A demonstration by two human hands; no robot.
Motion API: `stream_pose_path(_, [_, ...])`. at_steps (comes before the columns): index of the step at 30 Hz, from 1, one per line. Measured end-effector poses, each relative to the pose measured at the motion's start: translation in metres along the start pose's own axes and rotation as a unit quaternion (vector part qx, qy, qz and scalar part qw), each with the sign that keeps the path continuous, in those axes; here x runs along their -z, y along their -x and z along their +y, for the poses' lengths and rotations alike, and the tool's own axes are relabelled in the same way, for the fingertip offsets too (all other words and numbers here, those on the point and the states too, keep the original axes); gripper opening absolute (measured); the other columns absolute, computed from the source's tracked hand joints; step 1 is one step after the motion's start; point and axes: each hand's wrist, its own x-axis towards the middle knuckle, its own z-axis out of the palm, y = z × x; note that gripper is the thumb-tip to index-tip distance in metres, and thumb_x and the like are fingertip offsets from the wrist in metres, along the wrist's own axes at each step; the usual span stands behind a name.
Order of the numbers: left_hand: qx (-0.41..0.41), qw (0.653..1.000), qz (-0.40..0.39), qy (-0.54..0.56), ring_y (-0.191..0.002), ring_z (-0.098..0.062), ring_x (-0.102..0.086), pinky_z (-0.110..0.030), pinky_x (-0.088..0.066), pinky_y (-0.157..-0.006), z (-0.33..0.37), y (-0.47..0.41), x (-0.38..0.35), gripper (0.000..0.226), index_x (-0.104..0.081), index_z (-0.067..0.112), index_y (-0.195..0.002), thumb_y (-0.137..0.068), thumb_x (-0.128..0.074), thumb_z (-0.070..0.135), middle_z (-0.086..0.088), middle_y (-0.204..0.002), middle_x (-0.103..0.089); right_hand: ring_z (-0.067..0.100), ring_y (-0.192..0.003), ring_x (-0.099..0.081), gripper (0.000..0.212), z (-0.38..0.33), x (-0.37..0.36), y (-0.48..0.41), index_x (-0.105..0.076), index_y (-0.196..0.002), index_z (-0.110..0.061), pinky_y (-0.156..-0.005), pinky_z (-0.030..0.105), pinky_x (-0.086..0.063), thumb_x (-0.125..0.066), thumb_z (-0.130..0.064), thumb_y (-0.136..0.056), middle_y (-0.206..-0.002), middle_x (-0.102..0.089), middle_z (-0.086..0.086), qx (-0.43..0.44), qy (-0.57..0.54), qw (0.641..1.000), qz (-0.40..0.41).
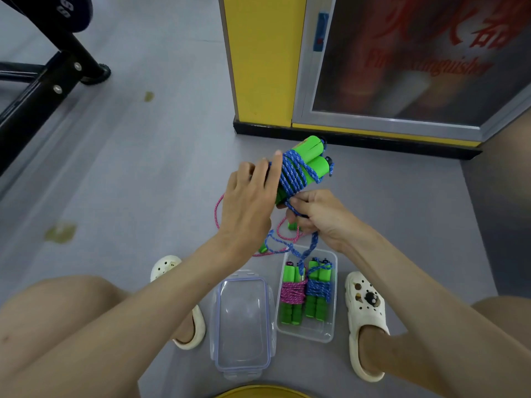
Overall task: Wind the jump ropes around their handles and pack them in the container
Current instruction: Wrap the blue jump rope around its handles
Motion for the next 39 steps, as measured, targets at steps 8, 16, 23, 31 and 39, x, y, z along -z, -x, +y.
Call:
stream_pose_path(8, [0.007, 0.976, -0.105, 0.192, -0.097, -0.029, -0.053, -0.035, -0.045, -0.067, -0.001, -0.003, 0.001, 0.084, -0.038, 0.009, -0.144, -0.069, -0.075, 0.012, -0.010, -0.126, -0.048, 0.005, -0.032, -0.028, 0.025, 0.005, -0.001, -0.001, -0.057, -0.079, 0.001, -0.035, 0.016, -0.020, -0.044, -0.007, -0.099, -0.052, -0.056, 0.005, -0.012, -0.036, 0.998, 0.053])
stream_pose_path(16, [0.099, 0.891, -0.139, 0.420, -0.102, -0.015, -0.045, -0.031, -0.043, -0.090, 0.003, -0.009, 0.006, 0.079, -0.034, 0.007, -0.143, -0.076, -0.075, 0.005, 0.000, -0.111, -0.033, 0.007, -0.033, -0.034, 0.024, 0.008, 0.003, -0.002, -0.058, -0.080, 0.003, -0.034, 0.017, -0.024, -0.046, -0.006, -0.098, -0.053, -0.061, 0.008, -0.011, -0.045, 0.996, 0.070])
stream_pose_path(23, [0.037, 0.945, -0.078, 0.315, -0.094, -0.028, -0.049, -0.035, -0.047, -0.072, 0.006, -0.001, 0.006, 0.064, -0.047, 0.003, -0.132, -0.071, -0.062, -0.012, -0.011, -0.105, -0.041, 0.013, -0.039, -0.047, 0.024, 0.004, 0.000, -0.002, -0.062, -0.079, 0.001, -0.041, 0.020, -0.036, -0.053, -0.015, -0.096, -0.052, -0.062, 0.008, -0.037, -0.030, 0.998, 0.037])
stream_pose_path(31, [0.004, 0.990, -0.039, 0.139, -0.076, -0.030, -0.056, -0.022, -0.029, -0.050, 0.002, 0.002, 0.010, 0.081, -0.058, -0.003, -0.121, -0.043, -0.073, -0.019, -0.017, -0.093, -0.056, 0.011, -0.056, -0.050, 0.018, -0.004, -0.004, -0.001, -0.070, -0.078, -0.006, -0.067, 0.027, -0.047, -0.059, -0.014, -0.090, -0.067, -0.057, 0.006, -0.033, -0.007, 0.998, 0.045])
stream_pose_path(39, [-0.045, 0.997, -0.039, 0.048, -0.071, -0.027, -0.059, -0.031, -0.046, -0.053, 0.002, 0.003, 0.005, 0.072, -0.062, -0.003, -0.119, -0.050, -0.085, -0.003, -0.015, -0.088, -0.060, 0.016, -0.048, -0.062, 0.030, -0.007, -0.007, 0.007, -0.059, -0.081, -0.003, -0.051, 0.026, -0.052, -0.039, -0.011, -0.101, -0.056, -0.065, 0.009, -0.033, -0.062, 0.997, -0.043])
